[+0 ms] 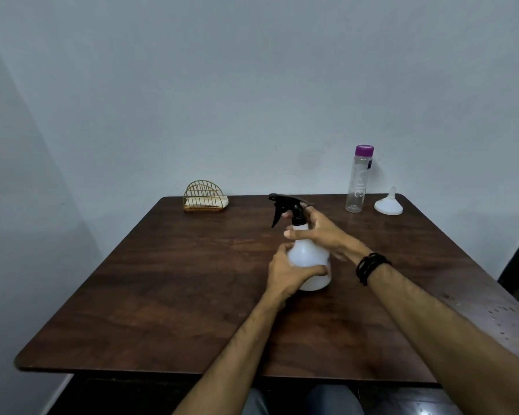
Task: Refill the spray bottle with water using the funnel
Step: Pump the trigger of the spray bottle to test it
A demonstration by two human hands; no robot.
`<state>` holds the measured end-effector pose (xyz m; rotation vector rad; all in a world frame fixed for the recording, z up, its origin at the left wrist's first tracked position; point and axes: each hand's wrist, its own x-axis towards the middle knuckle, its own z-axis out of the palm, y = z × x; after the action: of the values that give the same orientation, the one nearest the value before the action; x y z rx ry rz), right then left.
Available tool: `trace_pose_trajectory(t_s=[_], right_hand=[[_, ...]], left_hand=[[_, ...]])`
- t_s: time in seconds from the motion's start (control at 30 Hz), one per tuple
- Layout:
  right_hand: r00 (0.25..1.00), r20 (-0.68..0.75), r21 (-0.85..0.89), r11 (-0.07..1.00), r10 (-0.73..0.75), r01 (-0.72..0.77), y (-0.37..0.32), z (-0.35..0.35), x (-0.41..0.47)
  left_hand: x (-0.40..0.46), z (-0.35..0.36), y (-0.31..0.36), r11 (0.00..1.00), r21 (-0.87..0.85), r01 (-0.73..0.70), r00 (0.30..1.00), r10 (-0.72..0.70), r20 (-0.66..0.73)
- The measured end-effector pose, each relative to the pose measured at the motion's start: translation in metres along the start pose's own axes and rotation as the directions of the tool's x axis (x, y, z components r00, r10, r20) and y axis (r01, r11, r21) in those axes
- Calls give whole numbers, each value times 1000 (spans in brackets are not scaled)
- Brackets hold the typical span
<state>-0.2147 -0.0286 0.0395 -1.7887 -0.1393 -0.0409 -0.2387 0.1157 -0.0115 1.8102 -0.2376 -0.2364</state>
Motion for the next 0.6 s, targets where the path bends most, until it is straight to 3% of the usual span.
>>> trace_pose_trajectory(t_s=[0.17, 0.37, 0.47, 0.6], right_hand=[[953, 283, 88, 986, 112, -142, -12, -16, -6], [853, 354, -151, 924, 383, -352, -17, -18, -15], [802, 382, -192, 889, 458, -416, -16, -21, -20], [793, 321, -210, 856, 517, -473, -11, -21, -26]], left_hand=[[-19, 24, 4, 947, -276, 163, 970, -101, 223], [-45, 45, 16, 837, -403, 371, 904, -226, 362], [-54, 55, 19, 822, -399, 407, 884, -243, 400], [-64, 62, 24, 809, -400, 431, 872, -259, 415]])
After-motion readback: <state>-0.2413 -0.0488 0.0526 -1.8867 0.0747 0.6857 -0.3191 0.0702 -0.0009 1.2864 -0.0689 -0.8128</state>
